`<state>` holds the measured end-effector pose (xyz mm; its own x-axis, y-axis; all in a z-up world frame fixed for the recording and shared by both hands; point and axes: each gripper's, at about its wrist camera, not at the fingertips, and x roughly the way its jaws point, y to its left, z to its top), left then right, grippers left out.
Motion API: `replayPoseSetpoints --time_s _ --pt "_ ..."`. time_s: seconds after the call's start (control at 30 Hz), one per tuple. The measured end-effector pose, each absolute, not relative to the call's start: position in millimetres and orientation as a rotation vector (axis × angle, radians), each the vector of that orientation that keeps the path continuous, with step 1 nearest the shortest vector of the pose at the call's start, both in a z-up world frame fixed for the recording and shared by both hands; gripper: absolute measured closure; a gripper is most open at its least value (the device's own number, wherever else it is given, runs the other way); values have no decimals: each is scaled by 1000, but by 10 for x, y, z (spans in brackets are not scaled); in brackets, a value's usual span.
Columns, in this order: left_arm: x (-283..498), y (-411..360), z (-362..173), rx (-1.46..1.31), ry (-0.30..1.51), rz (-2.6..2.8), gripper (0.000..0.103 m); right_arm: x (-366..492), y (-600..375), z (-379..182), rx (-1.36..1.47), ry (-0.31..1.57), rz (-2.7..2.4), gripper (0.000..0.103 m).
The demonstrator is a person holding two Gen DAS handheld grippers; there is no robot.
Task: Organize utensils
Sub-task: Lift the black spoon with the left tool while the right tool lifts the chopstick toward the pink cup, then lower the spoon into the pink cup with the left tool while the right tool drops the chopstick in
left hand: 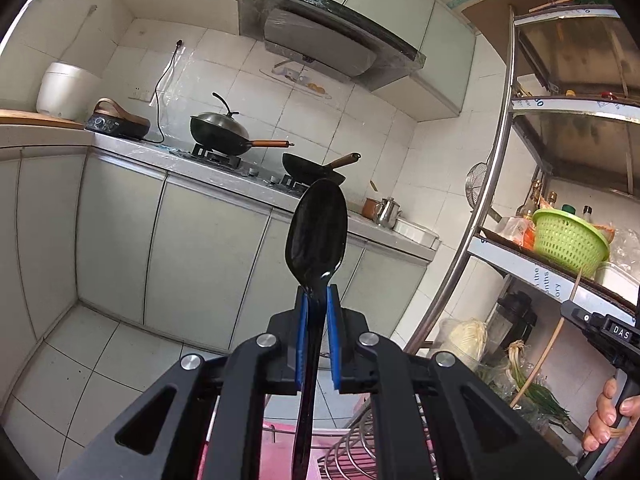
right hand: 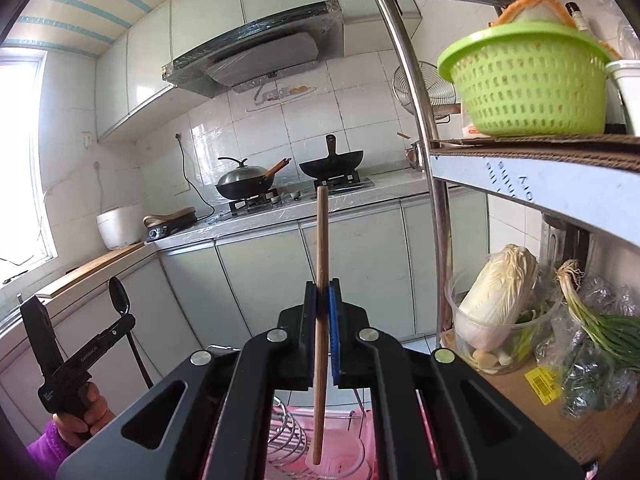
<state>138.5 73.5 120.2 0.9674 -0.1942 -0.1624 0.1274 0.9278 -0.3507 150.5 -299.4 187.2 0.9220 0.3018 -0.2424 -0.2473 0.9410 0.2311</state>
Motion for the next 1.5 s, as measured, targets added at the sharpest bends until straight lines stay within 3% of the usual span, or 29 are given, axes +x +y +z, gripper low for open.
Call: replayPoseSetpoints --time_s 0.57,1.07,1.1,1.23,1.5 --pt "1501 632 406 -307 352 -172 94 1888 -2926 973 233 547 275 97" --pt "1617 826 65 -462 570 -158 91 1942 -2868 773 246 670 268 96" --pt "1614 842 60 -468 576 -154 90 1954 -2877 762 250 684 270 94" --pt "1608 930 95 -509 598 -147 78 1925 -2925 795 271 689 274 65" --pt "1387 1106 303 -527 574 -144 72 1696 -3075 905 265 662 248 62"
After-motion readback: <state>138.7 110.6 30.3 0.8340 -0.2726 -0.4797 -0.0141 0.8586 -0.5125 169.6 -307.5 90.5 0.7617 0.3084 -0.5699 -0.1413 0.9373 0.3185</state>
